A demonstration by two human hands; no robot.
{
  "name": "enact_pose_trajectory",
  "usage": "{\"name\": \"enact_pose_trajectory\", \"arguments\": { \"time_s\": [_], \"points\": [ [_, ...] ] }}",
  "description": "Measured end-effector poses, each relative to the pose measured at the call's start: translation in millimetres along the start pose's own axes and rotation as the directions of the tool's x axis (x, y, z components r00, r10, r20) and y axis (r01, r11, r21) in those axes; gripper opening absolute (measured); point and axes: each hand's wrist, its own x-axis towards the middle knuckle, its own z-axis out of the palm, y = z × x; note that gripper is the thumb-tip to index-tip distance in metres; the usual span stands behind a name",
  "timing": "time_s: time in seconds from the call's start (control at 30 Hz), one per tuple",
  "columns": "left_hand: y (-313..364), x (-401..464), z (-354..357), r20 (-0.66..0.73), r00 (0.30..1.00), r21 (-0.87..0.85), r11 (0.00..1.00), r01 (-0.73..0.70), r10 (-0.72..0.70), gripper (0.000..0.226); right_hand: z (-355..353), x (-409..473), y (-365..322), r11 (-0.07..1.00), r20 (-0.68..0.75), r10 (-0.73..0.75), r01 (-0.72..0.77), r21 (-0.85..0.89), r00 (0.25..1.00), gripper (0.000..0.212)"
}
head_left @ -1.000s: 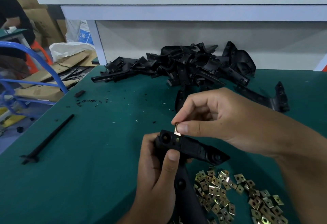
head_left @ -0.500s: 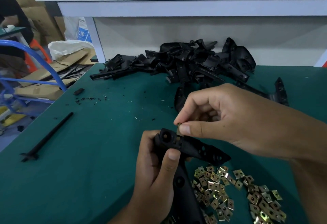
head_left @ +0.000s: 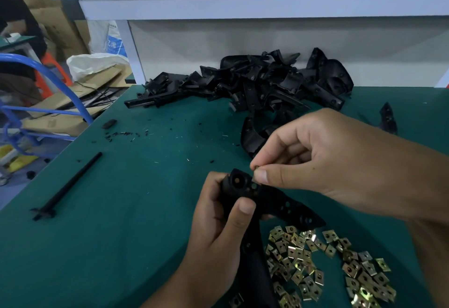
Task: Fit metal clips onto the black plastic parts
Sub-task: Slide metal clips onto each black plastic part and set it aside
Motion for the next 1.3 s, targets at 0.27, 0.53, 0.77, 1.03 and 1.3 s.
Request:
{"name": "enact_pose_trajectory", "arguments": {
  "time_s": [0.27,0.53,0.77,1.03,1.3],
  "points": [
    [-0.1,1.0,-3.6,0.086,0.993,0.001,0.996,0.086,-0.086,0.028,-11.1,-5.2,5.4,0.993,0.114,0.063,-0.05,-0.109,0.991,0.025],
    [4.3,3.4,0.4,0.075,0.995,-0.057,0.996,0.065,-0.06,0.026,-10.2,-0.1,11.0,0.999,0.095,0.032,-0.031,-0.004,0.995,0.012],
    [3.1,1.0,-4.5,0.089,0.994,0.013,0.997,0.07,-0.071,0.021,-19.8,1.6,14.7,0.995,-0.063,0.01,-0.004,0.103,0.998,0.018],
    [0.4,0.5,-1.4,0.0,0.999,-0.052,0.998,0.035,-0.035,0.03,-8.0,1.0,7.1,0.997,0.054,-0.026,0.022,0.075,0.998,0.012],
    [5.5,0.6,-2.5,-0.025,1.0,0.033,0.999,0.001,0.0,0.027,-3.1,1.7,6.9,0.994,0.016,-0.03,0.028,0.106,0.999,0.006]
  ]
}}
